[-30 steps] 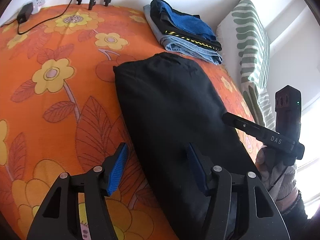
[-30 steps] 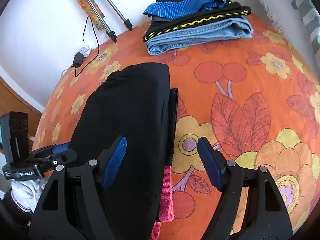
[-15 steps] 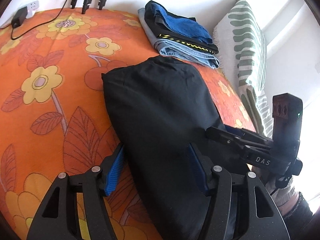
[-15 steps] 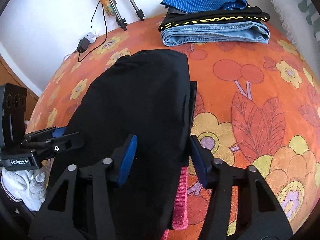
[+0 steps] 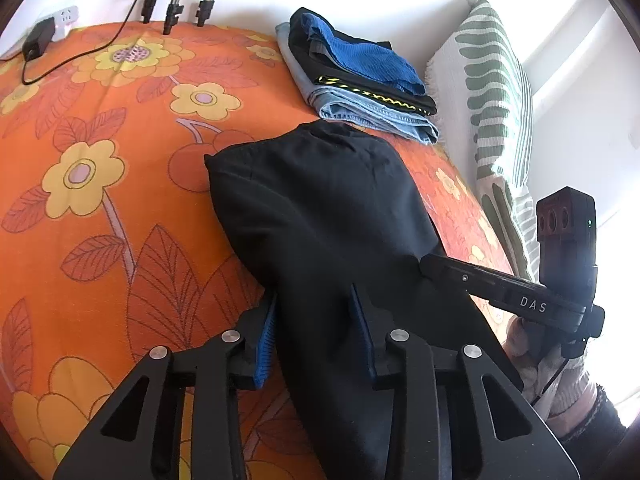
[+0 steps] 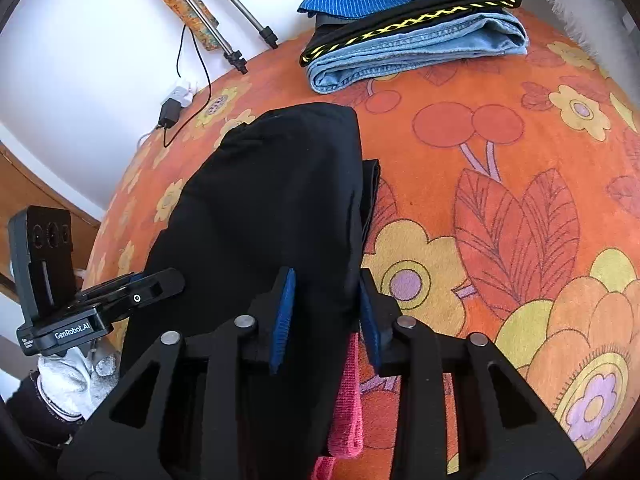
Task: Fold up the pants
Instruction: 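Lift the black pants bundle off the bed with both grippers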
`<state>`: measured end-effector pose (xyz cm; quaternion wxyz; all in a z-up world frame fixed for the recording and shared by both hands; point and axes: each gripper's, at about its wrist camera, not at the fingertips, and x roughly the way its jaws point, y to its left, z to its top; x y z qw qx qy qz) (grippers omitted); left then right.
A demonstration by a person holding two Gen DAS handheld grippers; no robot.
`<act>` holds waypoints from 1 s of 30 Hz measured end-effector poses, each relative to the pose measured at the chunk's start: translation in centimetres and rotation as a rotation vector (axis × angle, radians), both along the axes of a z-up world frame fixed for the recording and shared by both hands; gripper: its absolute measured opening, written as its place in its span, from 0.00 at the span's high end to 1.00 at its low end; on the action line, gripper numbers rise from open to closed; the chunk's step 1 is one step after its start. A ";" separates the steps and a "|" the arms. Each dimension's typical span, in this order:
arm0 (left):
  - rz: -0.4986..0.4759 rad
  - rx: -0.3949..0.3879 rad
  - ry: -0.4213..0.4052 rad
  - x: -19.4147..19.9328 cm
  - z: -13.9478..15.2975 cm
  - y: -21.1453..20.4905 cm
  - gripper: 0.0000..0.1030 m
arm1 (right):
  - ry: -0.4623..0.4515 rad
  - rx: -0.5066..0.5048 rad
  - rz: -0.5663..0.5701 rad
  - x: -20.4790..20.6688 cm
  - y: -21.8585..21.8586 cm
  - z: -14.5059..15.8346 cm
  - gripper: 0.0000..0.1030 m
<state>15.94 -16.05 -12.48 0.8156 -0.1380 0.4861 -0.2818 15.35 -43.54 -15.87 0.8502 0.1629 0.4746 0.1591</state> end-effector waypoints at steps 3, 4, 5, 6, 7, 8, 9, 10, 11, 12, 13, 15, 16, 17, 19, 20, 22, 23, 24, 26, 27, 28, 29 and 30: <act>-0.005 0.017 -0.025 -0.2 0.1 -0.3 0.72 | -0.023 -0.045 0.000 -0.2 0.7 0.1 0.66; -0.005 0.021 -0.032 -0.3 0.2 -0.4 0.75 | -0.025 -0.060 -0.001 -0.2 1.0 0.2 0.69; -0.007 0.028 -0.045 -0.3 0.4 -0.6 0.78 | -0.021 -0.056 -0.006 -0.1 1.0 0.1 0.74; -0.009 0.031 -0.056 -0.4 0.6 -0.7 0.79 | -0.014 -0.038 -0.013 -0.1 0.8 0.1 0.76; -0.010 0.033 -0.067 -0.4 0.9 -0.8 0.80 | -0.009 -0.020 -0.021 -0.1 0.6 0.1 0.80; -0.012 0.038 -0.080 -0.6 1.1 -0.9 0.81 | -0.012 -0.011 -0.025 -0.1 0.4 0.2 0.83; -0.016 0.043 -0.091 -0.6 1.3 -1.0 0.81 | -0.026 -0.021 -0.018 -0.3 0.6 0.4 0.84; -0.023 0.053 -0.107 -0.7 1.4 -1.2 0.81 | -0.037 -0.036 -0.012 -0.5 0.8 0.6 0.85; -0.026 0.060 -0.114 -0.8 1.4 -1.3 0.81 | -0.047 -0.054 -0.004 -0.6 1.1 0.7 0.85; -0.026 0.061 -0.115 -0.7 1.3 -1.2 0.81 | -0.052 -0.071 0.002 -0.7 1.3 0.7 0.85; -0.024 0.061 -0.113 -0.7 1.3 -1.2 0.81 | -0.052 -0.078 0.002 -0.6 1.4 0.6 0.85; -0.025 0.064 -0.115 -0.6 1.2 -1.2 0.81 | -0.036 -0.067 0.000 -0.4 1.2 0.5 0.79; -0.025 0.064 -0.116 -0.6 1.2 -1.2 0.81 | -0.024 -0.065 -0.001 -0.2 1.1 0.4 0.74; -0.025 0.067 -0.117 -0.6 1.2 -1.2 0.81 | -0.009 -0.070 -0.010 0.0 1.0 0.2 0.70; -0.028 0.072 -0.122 -0.6 1.2 -1.3 0.81 | -0.016 -0.074 0.002 0.0 1.3 0.2 0.63; -0.030 0.075 -0.125 -0.6 1.2 -1.4 0.81 | -0.030 -0.106 0.026 0.0 1.9 0.3 0.56; -0.036 0.082 -0.125 -0.4 1.0 -1.5 0.81 | -0.055 -0.146 0.049 -0.2 2.9 0.4 0.50; -0.037 0.079 -0.120 -0.3 0.8 -1.5 0.80 | -0.068 -0.173 0.052 -0.3 3.4 0.4 0.50; -0.035 0.077 -0.111 -0.2 0.7 -1.5 0.77 | -0.073 -0.187 0.053 -0.3 3.6 0.4 0.52; -0.032 0.068 -0.092 0.2 0.3 -1.6 0.67 | -0.067 -0.160 0.039 -0.1 3.1 0.4 0.65; -0.030 0.067 -0.087 0.3 0.2 -1.6 0.67 | -0.058 -0.141 0.027 0.0 2.7 0.4 0.68; -0.028 0.068 -0.091 0.5 0.0 -1.7 0.66 | -0.052 -0.123 0.016 0.1 2.4 0.3 0.74; -0.028 0.066 -0.094 0.5 0.0 -1.7 0.66 | -0.042 -0.095 0.002 0.2 2.0 0.2 0.78; -0.027 0.066 -0.098 0.5 -0.1 -1.6 0.67 | -0.037 -0.080 -0.006 0.2 1.7 0.1 0.79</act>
